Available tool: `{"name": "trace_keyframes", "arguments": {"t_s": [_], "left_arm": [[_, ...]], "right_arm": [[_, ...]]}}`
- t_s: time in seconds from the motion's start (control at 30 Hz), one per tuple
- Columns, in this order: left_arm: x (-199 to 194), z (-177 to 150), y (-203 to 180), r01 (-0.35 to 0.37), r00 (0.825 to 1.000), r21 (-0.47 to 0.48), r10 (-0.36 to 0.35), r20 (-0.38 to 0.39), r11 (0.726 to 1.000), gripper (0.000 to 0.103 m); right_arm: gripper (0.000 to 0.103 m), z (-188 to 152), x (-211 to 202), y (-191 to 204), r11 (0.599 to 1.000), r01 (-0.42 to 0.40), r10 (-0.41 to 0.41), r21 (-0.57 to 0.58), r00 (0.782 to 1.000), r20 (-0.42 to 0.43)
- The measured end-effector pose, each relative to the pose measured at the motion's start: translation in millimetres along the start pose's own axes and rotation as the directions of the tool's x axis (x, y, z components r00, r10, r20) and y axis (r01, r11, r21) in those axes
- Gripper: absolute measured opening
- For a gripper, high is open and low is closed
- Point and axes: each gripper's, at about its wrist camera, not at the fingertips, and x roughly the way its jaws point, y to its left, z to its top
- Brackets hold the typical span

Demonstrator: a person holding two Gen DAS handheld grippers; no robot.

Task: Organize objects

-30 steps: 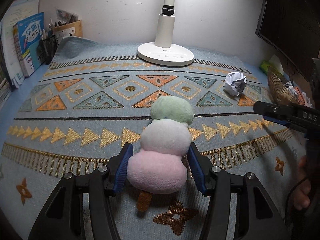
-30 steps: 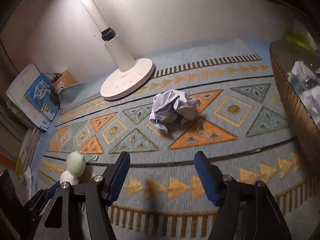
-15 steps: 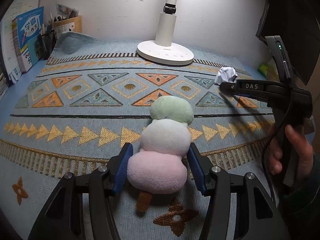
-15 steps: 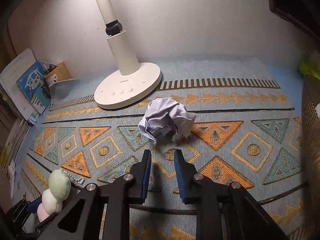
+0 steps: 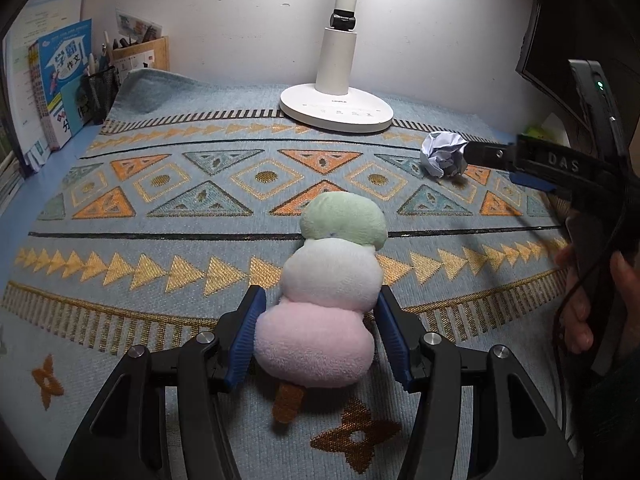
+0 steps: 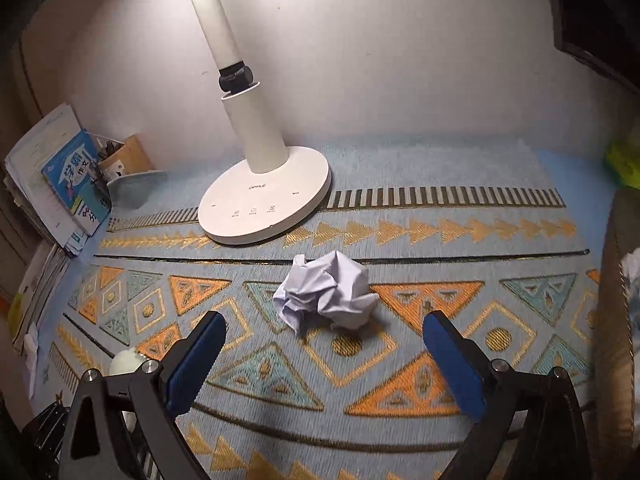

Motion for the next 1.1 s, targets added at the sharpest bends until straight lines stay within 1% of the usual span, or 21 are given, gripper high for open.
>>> {"name": "trace_keyframes", "arguments": {"t_s": [0.07, 0.1, 0.13, 0.17, 0.2, 0.23, 0.27, 0.3, 0.33, 0.4, 0.47, 0.57, 0.73, 0.8, 0.9, 0.97, 1.0, 1.03, 1.1], "left_arm": [[1, 4, -2, -0.02, 1.0, 0.006, 0.02, 0.015, 1.0, 0.053], [2, 7, -3, -0.047, 0.999, 0.012, 0.046, 0.025, 0.999, 0.053], [4, 9, -4, -0.074, 0.997, 0.021, 0.074, 0.031, 0.997, 0.053], [6, 12, -4, -0.096, 0.995, 0.026, 0.095, 0.034, 0.995, 0.053], [8, 14, -2, -0.104, 0.994, 0.022, 0.103, 0.035, 0.994, 0.053], [9, 16, 1, -0.101, 0.994, 0.007, 0.101, 0.031, 0.995, 0.053], [11, 17, 6, -0.088, 0.996, -0.012, 0.088, 0.023, 0.996, 0.053], [14, 17, 10, -0.079, 0.997, -0.03, 0.079, 0.014, 0.996, 0.053], [16, 18, 13, -0.078, 0.997, -0.047, 0.078, 0.003, 0.996, 0.053], [20, 18, 18, -0.077, 0.997, -0.07, 0.077, -0.014, 0.995, 0.053], [18, 16, 17, -0.073, 0.997, -0.071, 0.073, -0.005, 0.995, 0.053], [18, 16, 16, -0.069, 0.998, -0.069, 0.069, -0.001, 0.995, 0.053], [17, 14, 18, -0.061, 0.998, -0.079, 0.061, 0.001, 0.995, 0.053], [16, 14, 18, -0.057, 0.998, -0.081, 0.058, 0.006, 0.995, 0.053], [15, 13, 17, -0.052, 0.999, -0.077, 0.053, 0.006, 0.996, 0.053], [16, 13, 16, -0.054, 0.999, -0.07, 0.054, 0.002, 0.996, 0.053], [16, 12, 16, -0.055, 0.998, -0.068, 0.055, 0.001, 0.996, 0.053], [16, 12, 16, -0.054, 0.999, -0.065, 0.055, 0.001, 0.996, 0.053], [14, 11, 16, -0.05, 0.999, -0.059, 0.05, 0.008, 0.997, 0.053]], "right_arm": [[0.099, 6, 19, 3, 1.0, 0.008, -0.008, -0.004, 0.999, -0.032], [0.099, 6, 26, 3, 1.0, 0.016, -0.016, 0.006, 0.999, -0.034], [0.096, 4, 30, 3, 1.0, 0.008, -0.008, 0.018, 1.0, -0.026], [0.091, 4, 34, 4, 1.0, 0.012, -0.012, 0.017, 0.999, -0.031], [0.074, 4, 34, 7, 1.0, 0.021, -0.021, 0.001, 0.999, -0.029], [0.065, 4, 32, 8, 1.0, 0.02, -0.02, -0.009, 1.0, -0.016], [0.061, 3, 32, 9, 1.0, 0.017, -0.017, -0.011, 1.0, -0.017], [0.052, 2, 31, 9, 1.0, 0.011, -0.011, -0.011, 1.0, -0.014], [0.049, 1, 29, 8, 1.0, 0.012, -0.013, -0.012, 1.0, -0.003], [0.049, -2, 20, 9, 1.0, 0.027, -0.026, -0.014, 0.999, 0.033], [0.049, -8, 10, 9, 1.0, 0.018, -0.018, -0.015, 0.999, 0.052], [0.049, -24, -7, 12, 1.0, -0.016, 0.016, -0.011, 0.999, 0.045], [0.049, -70, -50, 15, 0.999, -0.036, 0.037, -0.003, 0.998, 0.045], [0.049, -87, -58, 13, 0.999, -0.041, 0.041, 0.006, 0.999, 0.022], [0.05, -98, -59, 7, 0.998, -0.054, 0.054, 0.023, 0.998, -0.008], [0.054, -100, -61, 8, 0.998, -0.059, 0.059, 0.021, 0.998, -0.013], [0.062, -101, -62, 8, 0.998, -0.056, 0.056, 0.016, 0.998, -0.01], [0.074, -103, -63, 9, 0.998, -0.055, 0.055, 0.011, 0.998, -0.005], [0.086, -105, -64, 9, 0.999, -0.045, 0.045, 0.01, 0.999, -0.008]]}}
